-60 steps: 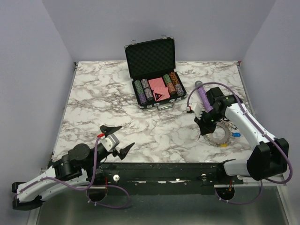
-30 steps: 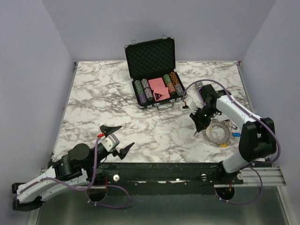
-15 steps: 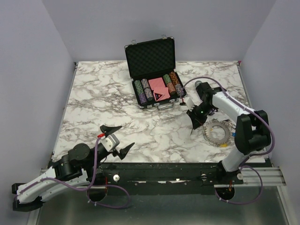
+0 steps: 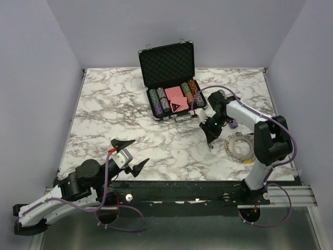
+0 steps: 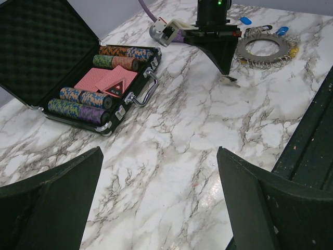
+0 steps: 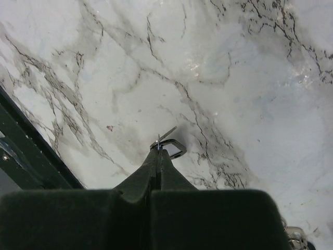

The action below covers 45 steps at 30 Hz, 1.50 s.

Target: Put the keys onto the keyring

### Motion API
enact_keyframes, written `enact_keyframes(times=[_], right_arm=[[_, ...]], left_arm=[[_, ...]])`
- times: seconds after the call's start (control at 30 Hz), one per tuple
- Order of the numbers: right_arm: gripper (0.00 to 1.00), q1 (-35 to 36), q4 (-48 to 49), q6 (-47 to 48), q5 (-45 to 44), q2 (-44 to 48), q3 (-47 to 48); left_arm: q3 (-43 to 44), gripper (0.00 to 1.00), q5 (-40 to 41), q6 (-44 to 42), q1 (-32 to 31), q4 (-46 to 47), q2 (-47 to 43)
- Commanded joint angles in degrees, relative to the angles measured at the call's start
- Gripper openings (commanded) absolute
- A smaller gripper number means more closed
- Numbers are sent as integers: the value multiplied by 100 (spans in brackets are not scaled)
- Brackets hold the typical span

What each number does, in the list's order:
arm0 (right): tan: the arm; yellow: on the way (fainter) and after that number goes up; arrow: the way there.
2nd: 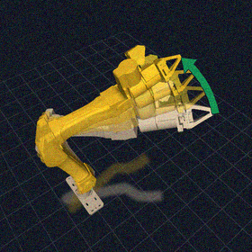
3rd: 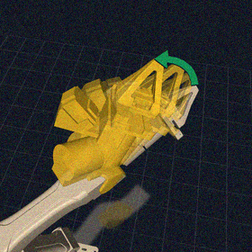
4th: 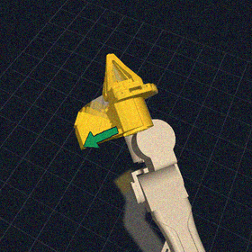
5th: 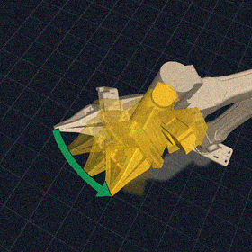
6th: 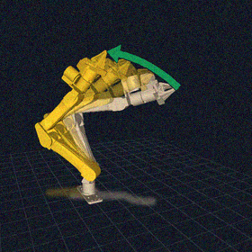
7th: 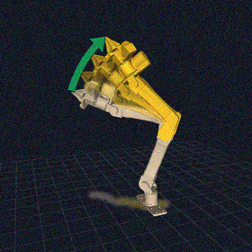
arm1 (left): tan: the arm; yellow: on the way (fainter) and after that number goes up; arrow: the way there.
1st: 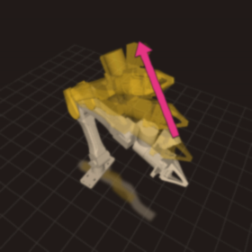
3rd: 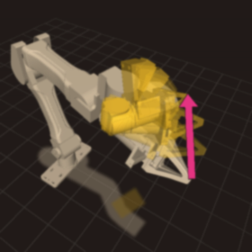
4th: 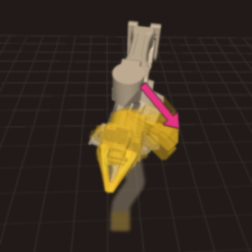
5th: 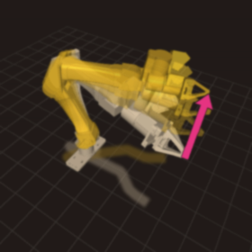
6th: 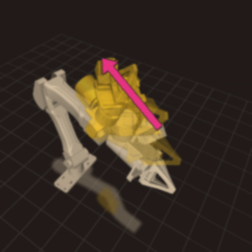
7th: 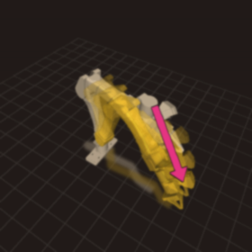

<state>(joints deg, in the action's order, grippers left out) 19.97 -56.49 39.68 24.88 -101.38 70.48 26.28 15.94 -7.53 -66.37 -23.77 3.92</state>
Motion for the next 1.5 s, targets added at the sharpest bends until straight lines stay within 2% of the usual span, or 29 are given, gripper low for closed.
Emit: enact_keyframes(times=[0.0,1.47], right_arm=[[0,121,121,-92,-1,-197,221],[0,737,332,-382,78,-944,660]], left_arm=[[-36,99,-109,-64,27,-5,12],[-62,99,-144,-73,80,13,38]])
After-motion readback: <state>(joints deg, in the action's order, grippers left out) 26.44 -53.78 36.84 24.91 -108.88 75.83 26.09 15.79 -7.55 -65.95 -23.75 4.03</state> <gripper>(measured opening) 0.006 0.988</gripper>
